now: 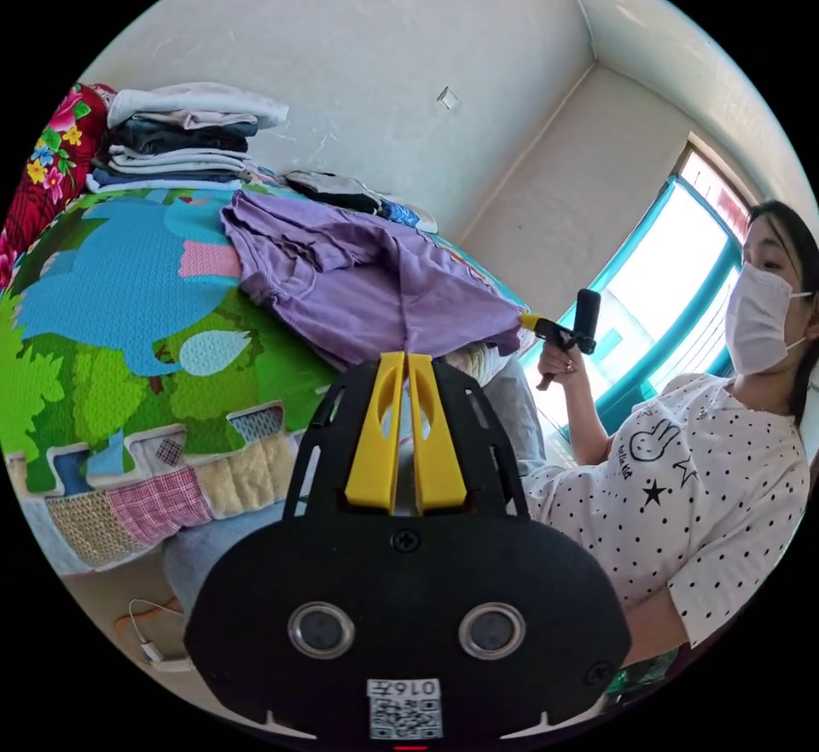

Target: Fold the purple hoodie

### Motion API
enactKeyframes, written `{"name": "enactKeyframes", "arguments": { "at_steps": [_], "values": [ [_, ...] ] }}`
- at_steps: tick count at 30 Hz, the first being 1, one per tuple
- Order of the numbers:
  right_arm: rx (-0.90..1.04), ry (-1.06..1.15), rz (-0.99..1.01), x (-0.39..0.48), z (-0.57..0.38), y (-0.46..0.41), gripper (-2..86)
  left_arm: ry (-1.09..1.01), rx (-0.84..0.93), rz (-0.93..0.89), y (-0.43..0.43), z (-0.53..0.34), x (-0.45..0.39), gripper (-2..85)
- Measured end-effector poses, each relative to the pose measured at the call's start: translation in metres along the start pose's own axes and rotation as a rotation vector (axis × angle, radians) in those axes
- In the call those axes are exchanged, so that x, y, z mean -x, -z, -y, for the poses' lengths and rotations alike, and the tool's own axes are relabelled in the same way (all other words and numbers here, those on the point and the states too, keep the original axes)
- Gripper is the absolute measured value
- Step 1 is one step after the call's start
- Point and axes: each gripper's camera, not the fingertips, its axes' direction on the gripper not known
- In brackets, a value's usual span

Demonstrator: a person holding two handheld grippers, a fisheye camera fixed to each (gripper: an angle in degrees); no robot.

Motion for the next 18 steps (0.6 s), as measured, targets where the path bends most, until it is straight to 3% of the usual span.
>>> {"name": "enactKeyframes", "arguments": {
  "at_steps": [4,7,14,18],
  "values": [
    [-0.096,-0.119,0.075,-0.025,0.005,0.009,0.7,-0.016,-0.022,0.015,-0.001,0.014,-0.004,-1.0],
    [-0.029,-0.112,0.063,-0.031,0.023,0.005,1.0,-0.014,-0.036,0.01,0.0,0.034,-0.006,-1.0],
    [0.189,-0.095,0.002,-0.036,0.01,-0.009,1.1,-0.132,0.228,0.051,-0.028,0.1,-0.027,-1.0],
    [0.076,-0.128,-0.006,-0.038,-0.004,0.009,1.0,-0.161,0.236,0.078,-0.046,0.132,-0.033,-0.9]
  ]
}}
